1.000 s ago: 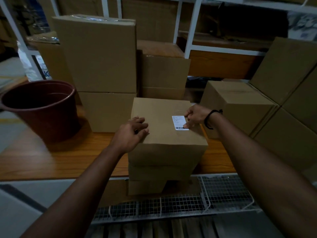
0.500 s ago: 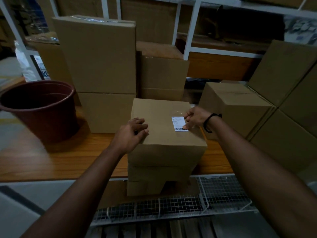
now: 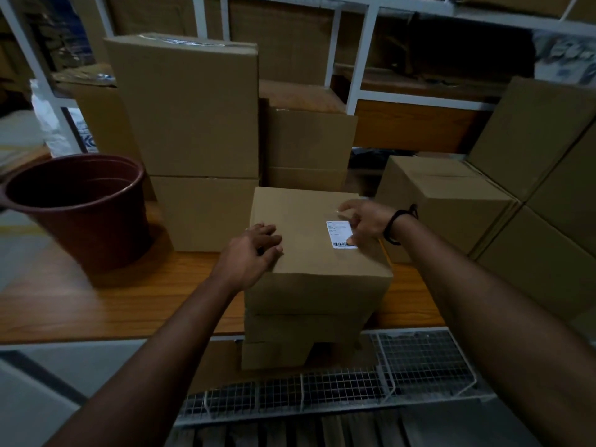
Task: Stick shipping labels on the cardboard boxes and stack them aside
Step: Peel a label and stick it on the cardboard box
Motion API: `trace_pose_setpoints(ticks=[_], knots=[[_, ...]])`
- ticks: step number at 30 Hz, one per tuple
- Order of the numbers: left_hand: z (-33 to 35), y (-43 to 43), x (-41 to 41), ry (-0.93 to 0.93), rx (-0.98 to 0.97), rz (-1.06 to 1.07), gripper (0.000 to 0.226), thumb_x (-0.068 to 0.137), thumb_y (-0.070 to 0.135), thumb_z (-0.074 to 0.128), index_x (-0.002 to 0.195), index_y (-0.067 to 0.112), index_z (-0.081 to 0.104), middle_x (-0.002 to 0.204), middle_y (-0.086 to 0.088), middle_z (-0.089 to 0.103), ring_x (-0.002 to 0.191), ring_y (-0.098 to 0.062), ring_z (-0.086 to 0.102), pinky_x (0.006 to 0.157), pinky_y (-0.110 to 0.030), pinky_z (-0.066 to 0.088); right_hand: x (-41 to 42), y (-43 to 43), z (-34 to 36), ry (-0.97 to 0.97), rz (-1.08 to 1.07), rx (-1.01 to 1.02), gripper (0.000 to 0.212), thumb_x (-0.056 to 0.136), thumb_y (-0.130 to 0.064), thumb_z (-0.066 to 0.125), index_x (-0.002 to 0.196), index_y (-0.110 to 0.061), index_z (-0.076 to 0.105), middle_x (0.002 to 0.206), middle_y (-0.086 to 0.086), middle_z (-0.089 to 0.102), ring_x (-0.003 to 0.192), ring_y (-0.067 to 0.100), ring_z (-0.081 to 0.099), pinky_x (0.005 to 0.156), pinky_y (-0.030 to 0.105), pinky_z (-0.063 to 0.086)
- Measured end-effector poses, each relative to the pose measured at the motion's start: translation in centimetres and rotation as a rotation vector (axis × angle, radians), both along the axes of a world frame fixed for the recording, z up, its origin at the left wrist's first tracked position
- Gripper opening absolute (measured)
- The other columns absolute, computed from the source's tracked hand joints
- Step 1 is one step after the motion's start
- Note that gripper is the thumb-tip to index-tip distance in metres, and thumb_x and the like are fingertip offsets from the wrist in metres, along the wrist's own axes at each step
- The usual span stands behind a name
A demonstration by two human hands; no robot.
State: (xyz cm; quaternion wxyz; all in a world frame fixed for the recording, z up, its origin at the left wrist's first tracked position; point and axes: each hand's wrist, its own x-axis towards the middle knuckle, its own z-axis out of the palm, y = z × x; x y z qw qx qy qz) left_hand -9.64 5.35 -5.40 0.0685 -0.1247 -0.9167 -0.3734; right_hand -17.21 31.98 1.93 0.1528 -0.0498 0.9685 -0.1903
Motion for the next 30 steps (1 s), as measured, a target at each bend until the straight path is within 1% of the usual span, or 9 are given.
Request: trace_pose_setpoints(ticks=[3,5,8,11,15,19,23,27,30], knots=[[0.1,0.0,0.0,0.006,-0.011,-0.006,0.035,0.099,0.035,0.054,0.132,0.025,0.06,0.152,0.009,0.041,0.144,-0.006,0.024,0.111,-0.031,0.02,-0.2,-1.3,1.4,-0.053,0.183,0.161,0.073,0.08,-0.008,0.075,0.139,-0.037,0.044,0.133,0.001,0.048,0.127,0.024,0.044,0.092,0.035,0.046],[0.2,-0.1,0.0,0.011,-0.015,-0.006,0.035,0.099,0.034,0.055,0.132,0.023,0.06,0.152,0.008,0.042,0.144,-0.007,0.025,0.112,-0.03,0.021,-0.6,-1.8,2.0,-0.102,0.216,0.217,0.068,0.081,-0.009,0.074,0.136,-0.039,0.046,0.139,0.002,0.044,0.13,0.024,0.039,0.095,0.039,0.042],[0.4,-0.1,0.1,0.005,-0.013,-0.003,0.035,0.099,0.033,0.055,0.132,0.023,0.061,0.152,0.008,0.042,0.144,-0.007,0.025,0.113,-0.032,0.022,-1.4,-1.8,2.1,-0.155,0.203,0.212,0.06,0.079,-0.013,0.077,0.126,-0.039,0.05,0.127,0.001,0.049,0.118,0.022,0.045,0.098,0.042,0.044],[0.5,-0.1,0.1,-0.009,-0.006,-0.001,0.035,0.098,0.033,0.055,0.132,0.024,0.06,0.152,0.008,0.042,0.144,-0.007,0.025,0.116,-0.038,0.024,-2.3,-1.5,2.0,-0.18,0.223,0.18,0.04,0.079,-0.011,0.078,0.107,-0.03,0.056,0.109,-0.004,0.056,0.113,0.023,0.053,0.091,0.038,0.05],[0.4,-0.1,0.1,-0.005,-0.014,-0.005,0.034,0.099,0.033,0.054,0.131,0.024,0.06,0.152,0.008,0.042,0.144,-0.007,0.025,0.115,-0.037,0.023,-2.7,-1.4,2.0,-0.211,0.202,0.145,0.058,0.076,-0.01,0.079,0.118,-0.038,0.049,0.103,-0.004,0.054,0.104,0.02,0.052,0.094,0.041,0.048],[0.2,-0.1,0.0,-0.008,0.001,0.005,0.032,0.099,0.033,0.054,0.13,0.026,0.061,0.151,0.009,0.042,0.144,-0.006,0.026,0.116,-0.038,0.025,-2.9,-1.0,1.4,-0.211,0.211,0.084,0.046,0.077,-0.006,0.078,0.107,-0.033,0.055,0.104,-0.002,0.059,0.103,0.02,0.055,0.093,0.038,0.049],[0.2,0.0,0.0,-0.004,0.011,0.018,0.032,0.099,0.032,0.055,0.129,0.025,0.062,0.151,0.009,0.043,0.143,-0.006,0.027,0.117,-0.038,0.027,-2.7,-0.7,1.5,-0.219,0.186,0.026,0.055,0.077,-0.003,0.077,0.117,-0.032,0.053,0.11,0.0,0.057,0.103,0.018,0.052,0.09,0.037,0.046],[0.2,0.0,0.1,0.006,0.009,0.013,0.031,0.099,0.031,0.054,0.128,0.025,0.062,0.151,0.007,0.043,0.144,-0.007,0.027,0.116,-0.039,0.027,-2.5,-0.2,1.1,-0.213,0.209,-0.021,0.045,0.078,-0.001,0.075,0.104,-0.034,0.059,0.11,-0.001,0.058,0.106,0.019,0.053,0.092,0.036,0.048],[0.3,-0.1,0.1,-0.001,0.01,0.018,0.031,0.099,0.031,0.054,0.129,0.025,0.062,0.151,0.008,0.043,0.144,-0.007,0.027,0.115,-0.037,0.026,-2.1,0.4,0.7,-0.163,0.152,-0.095,0.055,0.075,0.0,0.077,0.114,-0.032,0.056,0.111,-0.001,0.056,0.104,0.018,0.053,0.088,0.035,0.05]])
